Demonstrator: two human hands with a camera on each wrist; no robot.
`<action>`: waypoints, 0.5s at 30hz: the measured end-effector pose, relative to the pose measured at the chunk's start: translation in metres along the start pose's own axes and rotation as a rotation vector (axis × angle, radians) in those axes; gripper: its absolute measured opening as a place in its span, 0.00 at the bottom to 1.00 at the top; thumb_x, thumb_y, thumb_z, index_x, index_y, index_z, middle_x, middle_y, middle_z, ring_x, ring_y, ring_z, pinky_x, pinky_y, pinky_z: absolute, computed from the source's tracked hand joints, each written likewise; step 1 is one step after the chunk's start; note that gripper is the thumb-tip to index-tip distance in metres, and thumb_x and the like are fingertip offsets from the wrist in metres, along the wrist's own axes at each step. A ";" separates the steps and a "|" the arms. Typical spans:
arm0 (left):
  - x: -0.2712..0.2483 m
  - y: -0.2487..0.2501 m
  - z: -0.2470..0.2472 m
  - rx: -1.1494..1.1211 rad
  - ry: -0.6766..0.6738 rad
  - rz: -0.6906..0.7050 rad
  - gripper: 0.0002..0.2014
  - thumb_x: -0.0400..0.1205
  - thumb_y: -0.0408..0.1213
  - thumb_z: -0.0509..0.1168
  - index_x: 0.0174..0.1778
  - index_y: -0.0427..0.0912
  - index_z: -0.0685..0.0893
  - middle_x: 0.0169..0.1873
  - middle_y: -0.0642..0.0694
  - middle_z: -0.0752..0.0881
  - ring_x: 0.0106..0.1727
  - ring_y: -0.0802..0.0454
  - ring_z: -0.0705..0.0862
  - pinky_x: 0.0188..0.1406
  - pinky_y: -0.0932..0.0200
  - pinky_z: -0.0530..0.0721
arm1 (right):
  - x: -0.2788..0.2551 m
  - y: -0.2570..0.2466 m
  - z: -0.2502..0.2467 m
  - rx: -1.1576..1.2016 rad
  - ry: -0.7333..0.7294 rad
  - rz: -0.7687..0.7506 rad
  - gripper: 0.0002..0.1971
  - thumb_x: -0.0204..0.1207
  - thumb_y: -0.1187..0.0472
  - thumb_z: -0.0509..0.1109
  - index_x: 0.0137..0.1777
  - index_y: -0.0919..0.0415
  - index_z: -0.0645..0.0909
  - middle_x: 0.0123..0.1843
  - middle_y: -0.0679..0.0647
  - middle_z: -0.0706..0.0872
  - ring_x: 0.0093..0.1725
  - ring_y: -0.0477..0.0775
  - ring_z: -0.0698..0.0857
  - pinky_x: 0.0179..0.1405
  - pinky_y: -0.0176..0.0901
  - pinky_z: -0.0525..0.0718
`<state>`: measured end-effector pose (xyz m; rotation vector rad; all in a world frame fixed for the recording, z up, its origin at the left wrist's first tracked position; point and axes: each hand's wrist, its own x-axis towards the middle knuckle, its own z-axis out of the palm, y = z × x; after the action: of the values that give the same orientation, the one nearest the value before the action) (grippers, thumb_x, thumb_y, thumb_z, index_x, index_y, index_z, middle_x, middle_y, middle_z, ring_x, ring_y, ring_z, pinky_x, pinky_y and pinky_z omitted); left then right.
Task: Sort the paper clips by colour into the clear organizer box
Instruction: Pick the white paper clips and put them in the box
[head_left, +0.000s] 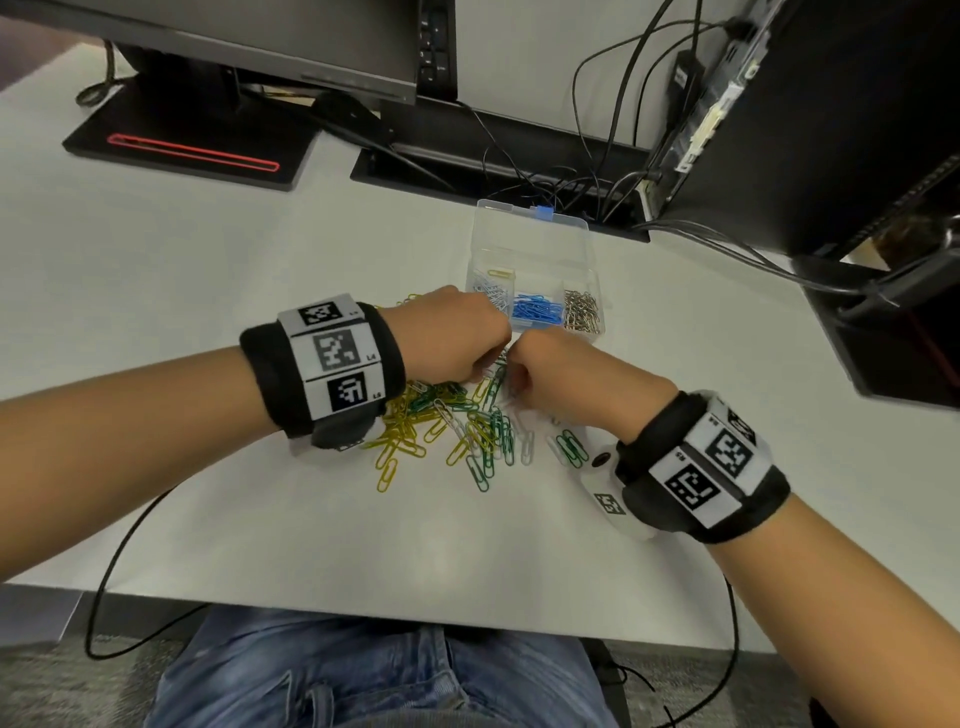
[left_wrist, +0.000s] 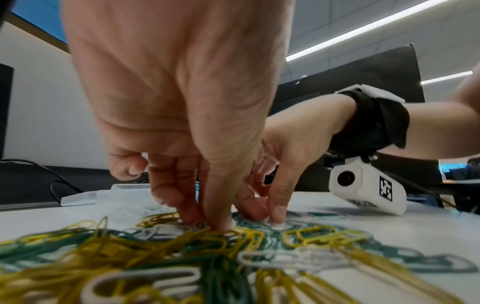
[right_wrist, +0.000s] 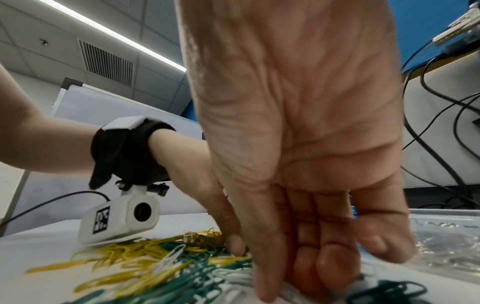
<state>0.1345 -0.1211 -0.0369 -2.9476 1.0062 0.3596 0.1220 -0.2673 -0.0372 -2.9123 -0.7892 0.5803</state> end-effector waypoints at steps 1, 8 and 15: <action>0.000 0.000 0.000 -0.009 -0.004 -0.003 0.04 0.79 0.33 0.64 0.43 0.44 0.83 0.41 0.46 0.83 0.40 0.50 0.78 0.39 0.57 0.76 | 0.000 0.000 0.001 0.000 0.000 -0.007 0.04 0.75 0.68 0.68 0.48 0.64 0.81 0.46 0.59 0.84 0.44 0.58 0.83 0.46 0.51 0.84; 0.000 0.000 0.002 -0.038 -0.037 0.061 0.05 0.79 0.35 0.64 0.37 0.42 0.80 0.40 0.46 0.81 0.39 0.51 0.77 0.35 0.61 0.70 | -0.003 0.007 -0.007 -0.043 0.028 -0.019 0.08 0.76 0.69 0.61 0.36 0.66 0.78 0.34 0.59 0.80 0.36 0.61 0.80 0.36 0.51 0.78; -0.002 -0.003 0.005 -0.206 -0.050 0.061 0.06 0.79 0.29 0.65 0.44 0.44 0.84 0.33 0.57 0.77 0.39 0.55 0.80 0.37 0.63 0.74 | 0.021 0.018 -0.038 0.436 0.448 0.039 0.09 0.73 0.73 0.66 0.37 0.63 0.84 0.32 0.51 0.85 0.33 0.46 0.83 0.35 0.33 0.81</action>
<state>0.1336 -0.1166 -0.0415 -3.0734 1.1195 0.5679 0.1617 -0.2713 -0.0123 -2.5099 -0.4750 0.0705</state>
